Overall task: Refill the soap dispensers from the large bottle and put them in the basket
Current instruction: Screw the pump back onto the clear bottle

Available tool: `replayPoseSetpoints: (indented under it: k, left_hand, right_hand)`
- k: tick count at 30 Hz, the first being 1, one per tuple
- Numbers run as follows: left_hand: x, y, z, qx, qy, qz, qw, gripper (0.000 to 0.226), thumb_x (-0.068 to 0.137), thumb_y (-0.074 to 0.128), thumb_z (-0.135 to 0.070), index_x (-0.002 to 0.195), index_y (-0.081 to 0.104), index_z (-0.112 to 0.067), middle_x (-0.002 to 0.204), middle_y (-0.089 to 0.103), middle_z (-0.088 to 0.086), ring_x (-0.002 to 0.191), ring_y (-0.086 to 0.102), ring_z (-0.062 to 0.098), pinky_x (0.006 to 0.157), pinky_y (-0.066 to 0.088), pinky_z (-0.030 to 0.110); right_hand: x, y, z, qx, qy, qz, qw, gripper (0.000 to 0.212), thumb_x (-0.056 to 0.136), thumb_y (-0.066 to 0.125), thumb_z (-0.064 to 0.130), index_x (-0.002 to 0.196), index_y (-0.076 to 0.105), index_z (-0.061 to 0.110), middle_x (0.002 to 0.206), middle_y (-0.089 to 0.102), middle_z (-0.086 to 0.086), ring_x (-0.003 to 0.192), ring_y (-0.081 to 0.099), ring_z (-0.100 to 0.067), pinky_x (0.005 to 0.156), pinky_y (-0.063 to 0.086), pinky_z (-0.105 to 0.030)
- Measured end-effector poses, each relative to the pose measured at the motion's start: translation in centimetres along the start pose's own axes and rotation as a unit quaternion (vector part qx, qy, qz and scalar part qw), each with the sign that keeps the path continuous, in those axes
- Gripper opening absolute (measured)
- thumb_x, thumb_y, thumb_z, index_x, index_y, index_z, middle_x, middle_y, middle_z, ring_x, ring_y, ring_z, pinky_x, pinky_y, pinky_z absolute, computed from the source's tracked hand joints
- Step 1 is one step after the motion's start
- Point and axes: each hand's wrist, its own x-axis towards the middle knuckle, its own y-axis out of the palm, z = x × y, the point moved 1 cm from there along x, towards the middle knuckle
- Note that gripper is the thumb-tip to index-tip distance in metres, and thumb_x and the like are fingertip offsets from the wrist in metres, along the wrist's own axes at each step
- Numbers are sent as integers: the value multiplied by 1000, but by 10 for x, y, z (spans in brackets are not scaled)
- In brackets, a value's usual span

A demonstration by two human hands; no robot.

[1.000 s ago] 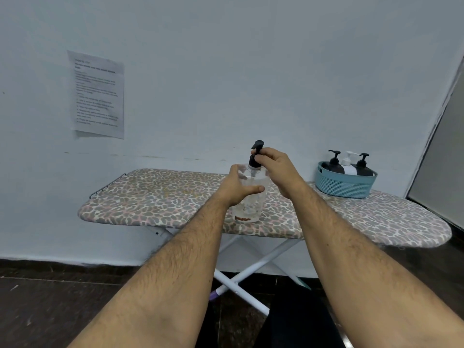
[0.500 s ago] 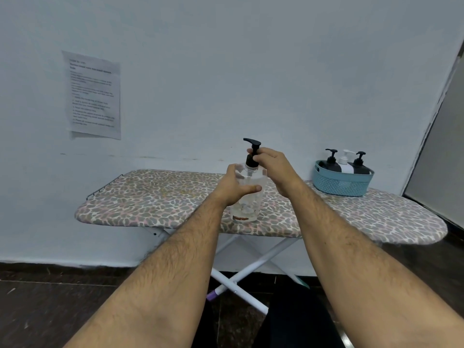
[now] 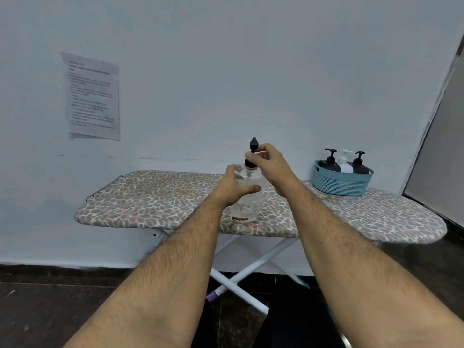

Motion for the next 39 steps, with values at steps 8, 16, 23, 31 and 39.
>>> replayPoseSetpoints:
  k: [8,16,23,31,39]
  left_hand:
    - [1,0,-4,-4,2,1,1000,84,79,84,-36,142,32,-20,125,47,1,114,50,19,88,45,35]
    - [-2,-2,-2,-10,7,0,1000,86,80,84,-34,145,30,-19,122,43,-1,113,48,16,85,42,32]
    - [-1,-3,0,-14,5,6,1000,85,79,84,-34,144,30,-21,131,48,4,119,52,21,98,48,41]
    - [2,-4,-4,-3,17,-12,1000,82,79,84,-34,142,33,-19,129,51,3,118,54,20,98,50,43]
    - [4,-2,-5,-10,13,-24,1000,85,78,84,-38,143,32,-18,125,53,1,113,58,20,94,50,38]
  right_hand:
    - [1,-10,0,-8,-13,55,998,15,98,58,17,110,67,21,105,69,8,97,63,2,85,41,-21]
    - [-2,7,0,-96,-63,-35,993,12,94,63,24,102,66,15,100,70,0,95,67,-16,82,51,-26]
    - [3,-5,3,-30,-26,114,993,22,98,57,10,110,64,26,115,67,11,110,61,2,98,43,-21]
    - [8,-3,5,-146,-75,36,986,23,92,65,18,114,68,14,106,72,4,103,65,-9,97,46,-28]
    - [5,12,6,-218,-61,-65,972,19,90,62,28,108,68,23,103,70,7,97,64,-13,88,52,-35]
